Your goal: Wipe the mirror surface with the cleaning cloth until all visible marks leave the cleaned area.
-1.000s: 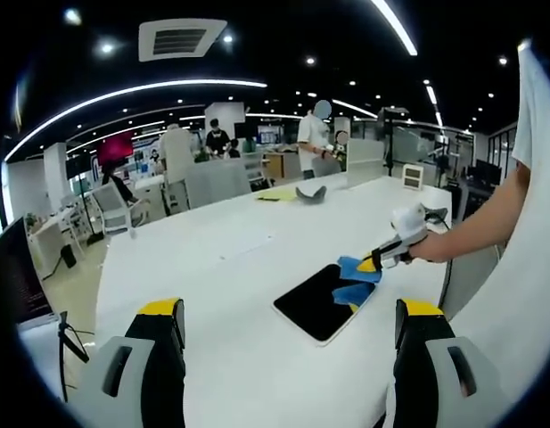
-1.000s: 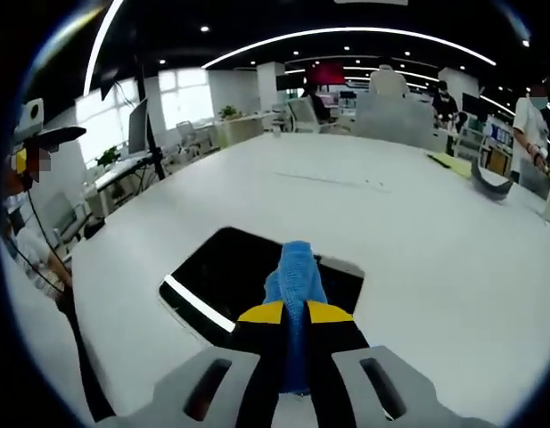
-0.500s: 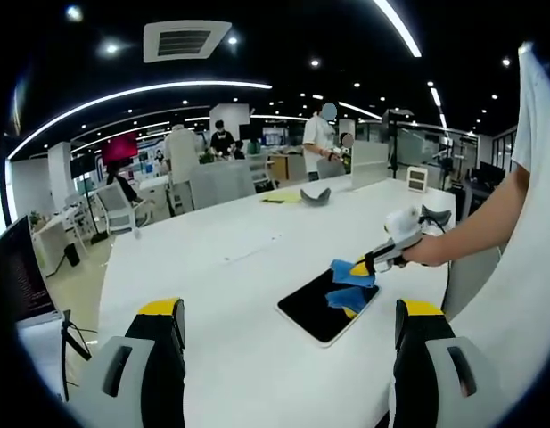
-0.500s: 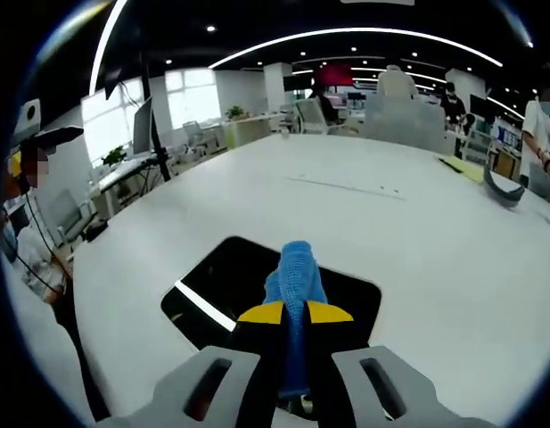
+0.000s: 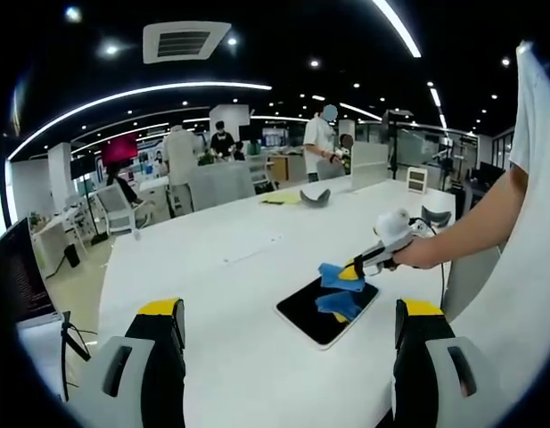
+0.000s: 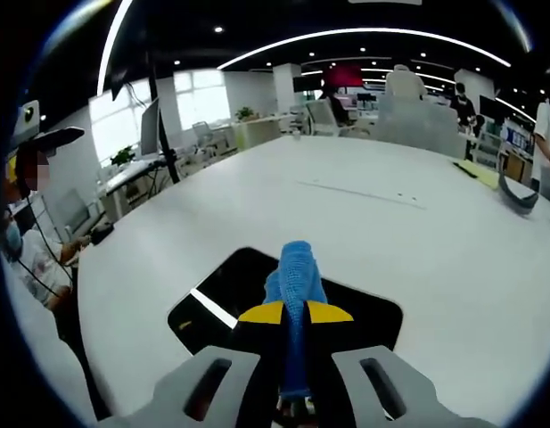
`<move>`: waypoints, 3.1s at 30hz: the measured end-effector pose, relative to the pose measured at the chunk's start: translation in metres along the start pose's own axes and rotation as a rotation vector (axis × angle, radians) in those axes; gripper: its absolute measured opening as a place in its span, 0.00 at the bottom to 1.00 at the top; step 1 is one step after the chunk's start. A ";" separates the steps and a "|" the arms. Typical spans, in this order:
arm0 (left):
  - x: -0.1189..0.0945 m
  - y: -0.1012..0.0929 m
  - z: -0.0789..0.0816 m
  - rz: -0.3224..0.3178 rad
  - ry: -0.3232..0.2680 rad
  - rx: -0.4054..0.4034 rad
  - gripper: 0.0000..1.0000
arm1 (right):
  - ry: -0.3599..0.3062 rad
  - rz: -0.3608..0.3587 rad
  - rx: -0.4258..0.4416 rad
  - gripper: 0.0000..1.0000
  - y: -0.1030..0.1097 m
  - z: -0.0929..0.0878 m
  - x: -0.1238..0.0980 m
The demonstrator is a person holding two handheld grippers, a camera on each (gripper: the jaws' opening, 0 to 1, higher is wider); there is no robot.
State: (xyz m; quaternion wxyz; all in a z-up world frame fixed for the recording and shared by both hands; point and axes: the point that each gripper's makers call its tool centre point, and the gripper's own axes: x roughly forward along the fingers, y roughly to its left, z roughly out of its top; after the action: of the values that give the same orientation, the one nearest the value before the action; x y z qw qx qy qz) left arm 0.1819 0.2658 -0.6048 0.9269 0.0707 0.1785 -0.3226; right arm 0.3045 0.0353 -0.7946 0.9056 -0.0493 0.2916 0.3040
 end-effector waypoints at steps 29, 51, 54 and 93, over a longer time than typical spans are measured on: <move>0.002 -0.003 0.002 0.011 0.013 -0.001 0.99 | 0.021 0.079 -0.077 0.03 0.017 0.011 0.039; 0.010 0.001 -0.003 0.008 0.034 0.000 0.99 | 0.041 0.104 -0.161 0.03 0.037 0.019 0.070; 0.011 0.001 -0.002 0.004 0.033 0.005 0.99 | 0.036 0.105 -0.150 0.03 0.037 0.021 0.073; -0.001 0.012 -0.008 0.046 0.054 -0.018 0.99 | 0.059 0.174 -0.173 0.03 0.063 0.030 0.118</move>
State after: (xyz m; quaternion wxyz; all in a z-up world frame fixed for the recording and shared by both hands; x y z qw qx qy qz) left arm 0.1862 0.2774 -0.6120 0.9294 0.0750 0.2048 -0.2976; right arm 0.3588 0.1555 -0.8305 0.8592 -0.1108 0.2938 0.4040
